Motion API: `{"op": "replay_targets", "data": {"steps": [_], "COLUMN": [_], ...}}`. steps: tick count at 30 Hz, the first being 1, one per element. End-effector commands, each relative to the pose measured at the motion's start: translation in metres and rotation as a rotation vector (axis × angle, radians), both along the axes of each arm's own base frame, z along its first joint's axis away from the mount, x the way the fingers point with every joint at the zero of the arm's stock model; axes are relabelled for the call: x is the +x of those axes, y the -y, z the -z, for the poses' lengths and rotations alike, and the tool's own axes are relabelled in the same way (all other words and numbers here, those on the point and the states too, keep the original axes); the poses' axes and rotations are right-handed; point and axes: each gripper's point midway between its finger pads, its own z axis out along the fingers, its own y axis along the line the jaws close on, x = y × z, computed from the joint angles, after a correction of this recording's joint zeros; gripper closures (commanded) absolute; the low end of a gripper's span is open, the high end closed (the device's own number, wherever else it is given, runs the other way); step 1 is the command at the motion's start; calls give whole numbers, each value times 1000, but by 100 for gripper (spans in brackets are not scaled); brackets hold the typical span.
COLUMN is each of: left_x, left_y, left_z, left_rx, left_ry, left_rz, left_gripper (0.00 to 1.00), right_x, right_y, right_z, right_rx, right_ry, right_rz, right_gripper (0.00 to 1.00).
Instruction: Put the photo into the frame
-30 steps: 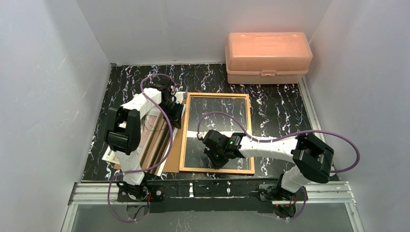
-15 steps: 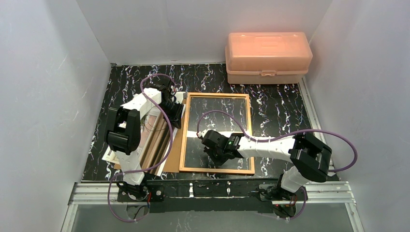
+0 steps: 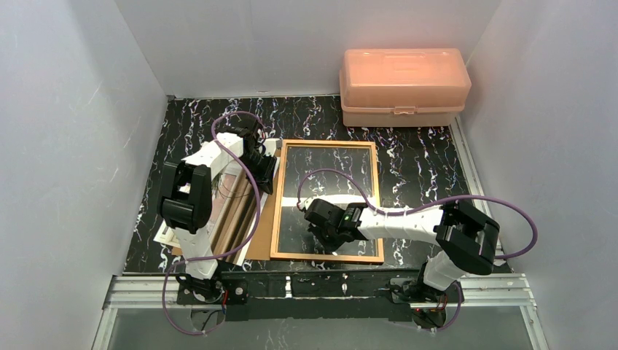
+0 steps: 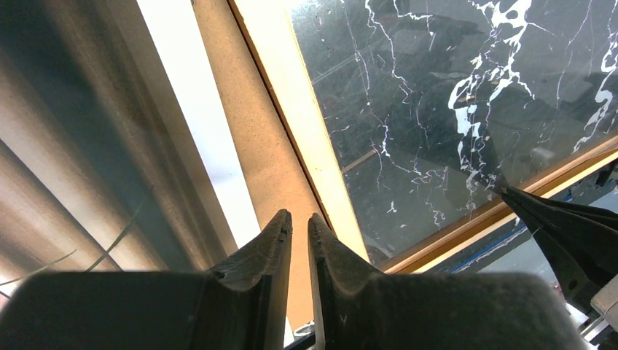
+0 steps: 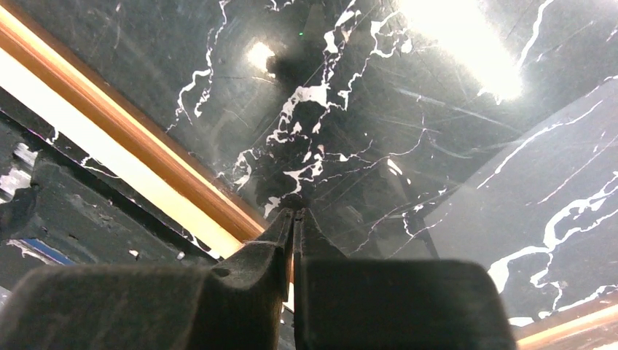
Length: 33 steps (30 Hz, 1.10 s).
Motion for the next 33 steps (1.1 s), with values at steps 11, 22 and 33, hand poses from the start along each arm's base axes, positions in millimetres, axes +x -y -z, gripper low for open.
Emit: {"op": "replay_targets", "data": {"steps": [11,22,33], "left_x": [6,54,50], "left_y": [-5,-123,-255], "left_z": [-37,-97,-61], "left_rx": [-40,-10,180], "left_ry": [39,147,159], "left_rz": [-23,-215,-371], "left_gripper": [86,51,31], "right_x": [25,85,164], "right_y": [-25,-162,-244], "right_z": [-49,-129,-85], "right_rx": [59,294,426], "right_ry": [124,278,6], "right_rz": [-22,-106,77], "right_gripper": [81,27,15]}}
